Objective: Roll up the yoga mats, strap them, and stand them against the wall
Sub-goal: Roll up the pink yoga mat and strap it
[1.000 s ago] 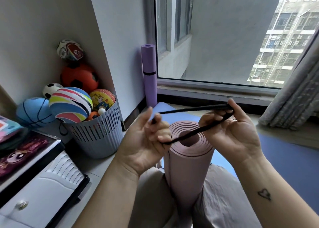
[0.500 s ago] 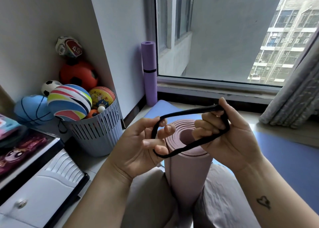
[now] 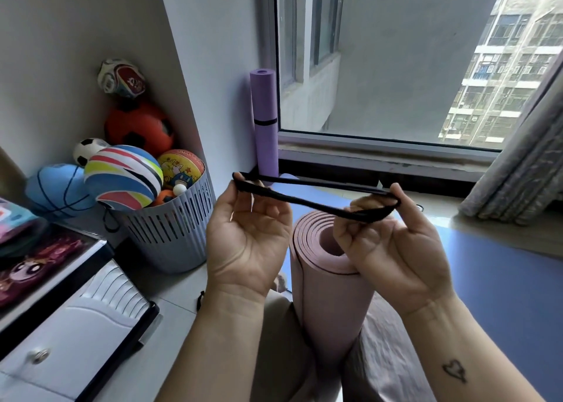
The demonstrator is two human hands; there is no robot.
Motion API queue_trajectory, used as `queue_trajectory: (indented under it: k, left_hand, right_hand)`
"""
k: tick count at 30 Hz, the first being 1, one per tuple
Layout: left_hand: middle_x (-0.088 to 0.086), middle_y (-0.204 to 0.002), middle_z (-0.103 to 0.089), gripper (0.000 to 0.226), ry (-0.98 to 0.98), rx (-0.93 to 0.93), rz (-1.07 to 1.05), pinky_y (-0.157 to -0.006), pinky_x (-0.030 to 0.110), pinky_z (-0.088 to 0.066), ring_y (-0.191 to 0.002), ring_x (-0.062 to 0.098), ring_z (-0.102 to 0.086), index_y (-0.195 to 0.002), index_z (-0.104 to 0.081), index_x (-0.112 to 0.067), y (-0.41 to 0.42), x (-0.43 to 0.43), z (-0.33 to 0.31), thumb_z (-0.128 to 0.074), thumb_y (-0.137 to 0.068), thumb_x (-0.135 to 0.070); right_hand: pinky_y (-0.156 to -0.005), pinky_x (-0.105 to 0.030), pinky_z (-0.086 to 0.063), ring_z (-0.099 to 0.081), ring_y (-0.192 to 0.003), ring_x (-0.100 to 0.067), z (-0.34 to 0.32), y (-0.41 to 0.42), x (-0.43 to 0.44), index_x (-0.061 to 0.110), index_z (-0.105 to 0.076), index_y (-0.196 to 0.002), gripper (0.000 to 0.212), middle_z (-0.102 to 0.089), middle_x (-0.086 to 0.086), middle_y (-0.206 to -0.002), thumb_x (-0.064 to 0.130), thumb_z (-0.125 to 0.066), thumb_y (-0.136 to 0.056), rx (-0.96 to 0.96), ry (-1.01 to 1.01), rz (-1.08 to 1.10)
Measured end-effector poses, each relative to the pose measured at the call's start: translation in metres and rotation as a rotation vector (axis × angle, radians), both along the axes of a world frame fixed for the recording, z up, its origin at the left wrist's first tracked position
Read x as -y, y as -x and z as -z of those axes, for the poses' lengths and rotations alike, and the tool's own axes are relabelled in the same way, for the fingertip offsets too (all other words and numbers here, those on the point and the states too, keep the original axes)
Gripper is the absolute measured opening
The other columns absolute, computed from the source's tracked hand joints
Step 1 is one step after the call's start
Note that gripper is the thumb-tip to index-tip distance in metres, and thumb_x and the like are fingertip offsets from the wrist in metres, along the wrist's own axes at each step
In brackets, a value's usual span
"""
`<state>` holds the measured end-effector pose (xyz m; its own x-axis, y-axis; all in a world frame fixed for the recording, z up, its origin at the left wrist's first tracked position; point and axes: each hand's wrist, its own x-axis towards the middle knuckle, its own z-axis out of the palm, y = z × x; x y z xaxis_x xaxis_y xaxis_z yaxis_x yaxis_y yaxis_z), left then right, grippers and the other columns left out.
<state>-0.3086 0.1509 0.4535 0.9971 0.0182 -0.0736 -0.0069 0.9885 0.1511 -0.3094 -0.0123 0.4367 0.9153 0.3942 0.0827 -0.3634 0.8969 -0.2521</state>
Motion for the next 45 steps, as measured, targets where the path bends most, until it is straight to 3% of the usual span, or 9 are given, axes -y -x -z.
queue_trajectory:
  k: [2, 6, 14, 19, 24, 29, 36, 42, 45]
  left_hand:
    - [-0.001, -0.068, -0.066, 0.003, 0.046, 0.004, 0.009, -0.057, 0.023, -0.055, -0.06, 0.011, -0.064, -0.069, -0.069, -0.009, -0.007, 0.0, 0.005, -0.068, -0.067, -0.011]
    - [0.003, -0.068, -0.062, 0.028, 0.177, 0.142, 0.11, -0.052, 0.025, -0.053, -0.05, 0.011, -0.062, -0.075, -0.064, 0.001, -0.005, 0.0, 0.011, -0.074, -0.053, 0.014]
    - [0.001, -0.072, -0.067, 0.012, -0.026, 0.102, 0.028, -0.066, 0.033, -0.059, -0.067, 0.014, -0.067, -0.07, -0.071, -0.01, 0.004, 0.005, 0.014, -0.076, -0.058, -0.011]
    - [0.002, -0.065, -0.056, 0.024, 0.111, 0.181, 0.155, -0.054, 0.025, -0.053, -0.054, 0.011, -0.057, -0.079, -0.068, -0.003, 0.009, 0.008, 0.027, -0.082, -0.059, 0.003]
    - [-0.001, -0.061, -0.059, 0.033, -0.094, 0.17, 0.092, -0.059, 0.024, -0.054, -0.058, 0.01, -0.06, -0.074, -0.073, -0.008, 0.016, 0.003, 0.034, -0.091, -0.047, -0.007]
    - [-0.003, -0.065, -0.052, 0.016, -0.084, 0.227, 0.188, -0.056, 0.019, -0.049, -0.055, 0.008, -0.051, -0.074, -0.069, -0.01, 0.029, -0.002, 0.046, -0.08, -0.063, -0.009]
    - [-0.005, -0.057, -0.035, 0.007, -0.203, -0.071, 0.088, -0.039, 0.017, -0.035, -0.04, 0.007, -0.033, -0.07, -0.048, -0.011, 0.027, -0.012, 0.061, -0.055, -0.068, -0.013]
    - [-0.004, -0.054, -0.031, 0.017, -0.461, -0.101, 0.115, -0.042, 0.018, -0.029, -0.04, 0.008, -0.027, -0.058, -0.044, -0.014, 0.005, -0.016, 0.059, -0.048, -0.075, -0.012]
    - [-0.003, -0.054, -0.027, 0.027, -0.59, -0.071, 0.033, -0.05, 0.021, -0.025, -0.042, 0.009, -0.026, -0.063, -0.03, -0.02, -0.008, -0.005, 0.062, -0.038, -0.087, -0.01]
  right_hand:
    - [-0.068, -0.033, -0.054, -0.062, -0.064, -0.016, -0.003, 0.001, -0.004, 0.008, -0.061, -0.065, 0.024, -0.06, -0.001, -0.068, 0.023, -0.06, -0.084, -0.095, -0.049, 0.123]
    - [-0.072, -0.028, -0.052, -0.064, -0.068, -0.013, -0.004, 0.003, -0.003, 0.01, -0.065, -0.071, 0.021, -0.063, 0.003, -0.072, 0.024, -0.058, -0.085, -0.085, -0.052, 0.169]
    - [-0.083, -0.038, -0.053, -0.066, -0.073, -0.017, 0.008, 0.001, 0.009, 0.006, -0.068, -0.081, 0.007, -0.065, -0.002, -0.07, 0.013, -0.07, -0.082, 0.109, -0.041, 0.082]
    - [-0.057, -0.025, -0.05, -0.043, -0.049, -0.012, 0.008, 0.007, 0.01, 0.003, -0.063, -0.077, 0.01, -0.039, 0.0, -0.056, 0.007, -0.073, -0.078, 0.058, -0.028, 0.082]
    - [-0.05, -0.019, -0.043, -0.039, -0.05, -0.008, 0.0, 0.019, 0.018, 0.01, -0.064, -0.07, 0.009, -0.037, 0.005, -0.058, 0.017, -0.069, -0.072, 0.037, 0.19, 0.186]
    - [-0.043, -0.018, -0.036, -0.033, -0.047, -0.007, 0.01, 0.027, 0.029, 0.011, -0.061, -0.072, 0.02, -0.033, 0.005, -0.057, 0.014, -0.08, -0.065, 0.042, 0.246, 0.121]
    - [-0.034, -0.017, -0.029, -0.022, -0.029, -0.005, 0.022, 0.029, 0.048, 0.01, -0.058, -0.061, 0.016, -0.023, 0.006, -0.049, 0.016, -0.073, -0.058, -0.105, 0.521, 0.252]
    - [-0.066, -0.021, -0.039, -0.025, -0.031, -0.005, 0.031, 0.001, 0.057, 0.013, -0.055, -0.069, 0.013, -0.028, 0.006, -0.05, 0.017, -0.057, -0.081, -0.134, 0.742, 0.355]
    - [-0.055, -0.018, -0.035, -0.035, -0.037, -0.007, 0.039, -0.014, 0.046, 0.013, -0.061, -0.066, 0.014, -0.037, 0.002, -0.054, 0.016, -0.056, -0.079, -0.005, 0.796, 0.401]
